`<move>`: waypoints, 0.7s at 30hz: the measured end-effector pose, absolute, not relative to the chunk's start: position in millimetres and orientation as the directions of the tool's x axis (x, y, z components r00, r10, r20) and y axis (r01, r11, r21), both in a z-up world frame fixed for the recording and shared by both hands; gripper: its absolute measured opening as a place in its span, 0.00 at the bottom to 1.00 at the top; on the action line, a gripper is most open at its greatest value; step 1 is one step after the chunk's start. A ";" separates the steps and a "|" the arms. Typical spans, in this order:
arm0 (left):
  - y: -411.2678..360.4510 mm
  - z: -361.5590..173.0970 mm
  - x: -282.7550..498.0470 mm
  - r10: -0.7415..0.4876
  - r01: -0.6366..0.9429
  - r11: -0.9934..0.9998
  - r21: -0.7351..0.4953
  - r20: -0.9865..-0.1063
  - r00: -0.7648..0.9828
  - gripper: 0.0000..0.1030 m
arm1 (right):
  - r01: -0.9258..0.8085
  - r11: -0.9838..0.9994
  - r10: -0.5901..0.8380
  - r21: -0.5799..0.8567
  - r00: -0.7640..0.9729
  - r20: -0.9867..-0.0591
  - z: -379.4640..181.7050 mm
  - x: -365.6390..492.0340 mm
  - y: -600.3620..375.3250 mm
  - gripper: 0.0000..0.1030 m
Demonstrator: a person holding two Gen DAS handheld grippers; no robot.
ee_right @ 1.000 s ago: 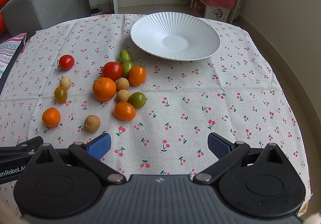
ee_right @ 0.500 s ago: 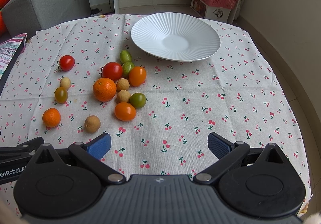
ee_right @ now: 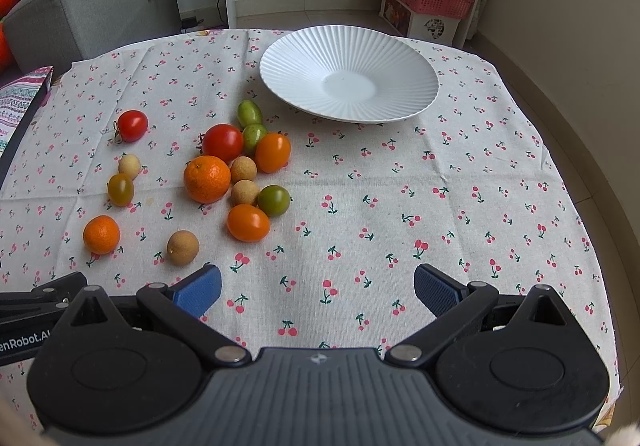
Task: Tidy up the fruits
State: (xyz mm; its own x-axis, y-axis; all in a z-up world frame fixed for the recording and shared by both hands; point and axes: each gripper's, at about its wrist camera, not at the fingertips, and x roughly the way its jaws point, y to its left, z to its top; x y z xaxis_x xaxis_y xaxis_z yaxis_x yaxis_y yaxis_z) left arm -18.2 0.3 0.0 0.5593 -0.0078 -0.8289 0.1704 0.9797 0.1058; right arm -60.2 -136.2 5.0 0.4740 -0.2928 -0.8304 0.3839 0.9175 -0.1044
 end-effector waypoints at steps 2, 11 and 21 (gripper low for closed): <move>0.1 -0.1 -18.1 -0.008 0.170 0.980 0.106 -0.829 0.560 0.93 | 0.382 0.918 -0.293 -0.104 0.476 -0.829 5.1 -60.4 -136.1 1.00; 0.7 -1.3 -10.6 -0.018 0.178 0.979 0.101 -0.825 0.565 0.93 | 0.383 0.918 -0.292 -0.101 0.480 -0.827 2.7 -59.4 -138.2 1.00; 10.3 -11.1 2.2 -0.098 0.247 0.967 0.064 -0.801 0.591 0.93 | 0.298 0.952 -0.226 -0.062 0.557 -0.799 -6.6 -56.7 -148.8 1.00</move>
State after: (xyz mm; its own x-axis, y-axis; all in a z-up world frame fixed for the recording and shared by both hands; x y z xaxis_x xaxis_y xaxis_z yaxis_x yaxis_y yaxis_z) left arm 2.2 10.3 -11.1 0.5909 -0.0980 -0.8008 0.2475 0.9668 0.0643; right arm -56.7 -148.8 -6.6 0.5565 -0.2263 -0.7994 0.2983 0.9525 -0.0619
